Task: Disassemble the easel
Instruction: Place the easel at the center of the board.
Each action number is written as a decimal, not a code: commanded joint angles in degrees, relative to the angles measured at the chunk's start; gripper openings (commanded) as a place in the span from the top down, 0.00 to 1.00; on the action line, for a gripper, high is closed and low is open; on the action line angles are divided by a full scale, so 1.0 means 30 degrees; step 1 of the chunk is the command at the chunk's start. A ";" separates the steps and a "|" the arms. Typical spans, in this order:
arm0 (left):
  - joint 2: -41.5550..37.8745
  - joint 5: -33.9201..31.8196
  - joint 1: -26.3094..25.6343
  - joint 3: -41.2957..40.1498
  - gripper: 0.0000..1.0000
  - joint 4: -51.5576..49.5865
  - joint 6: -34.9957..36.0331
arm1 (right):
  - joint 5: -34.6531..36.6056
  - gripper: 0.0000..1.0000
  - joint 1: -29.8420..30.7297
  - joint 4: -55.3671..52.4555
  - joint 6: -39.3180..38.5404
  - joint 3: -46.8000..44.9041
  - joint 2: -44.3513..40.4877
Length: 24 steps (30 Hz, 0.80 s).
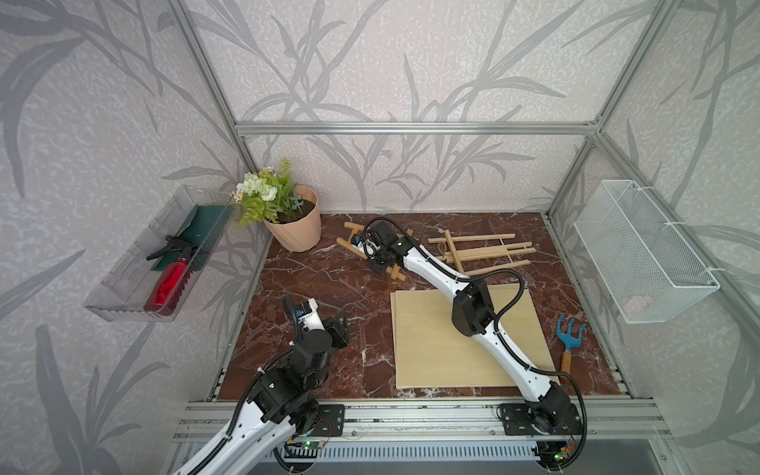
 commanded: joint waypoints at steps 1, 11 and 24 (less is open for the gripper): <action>-0.0065 -0.0288 -0.0032 -0.0296 0.53 -0.0084 -0.0260 | 0.0032 0.81 -0.0110 0.1411 0.0339 -0.0241 -0.0003; 0.0205 -0.0631 -0.0044 -0.0384 0.52 -0.0090 -0.0330 | 0.0070 0.62 -0.0052 0.1582 0.0765 -0.0580 0.0126; 0.0131 -0.1738 -0.0023 -0.0323 0.47 -0.0586 -0.0050 | -0.0349 0.33 0.0296 0.1463 0.2426 -0.1465 -0.2042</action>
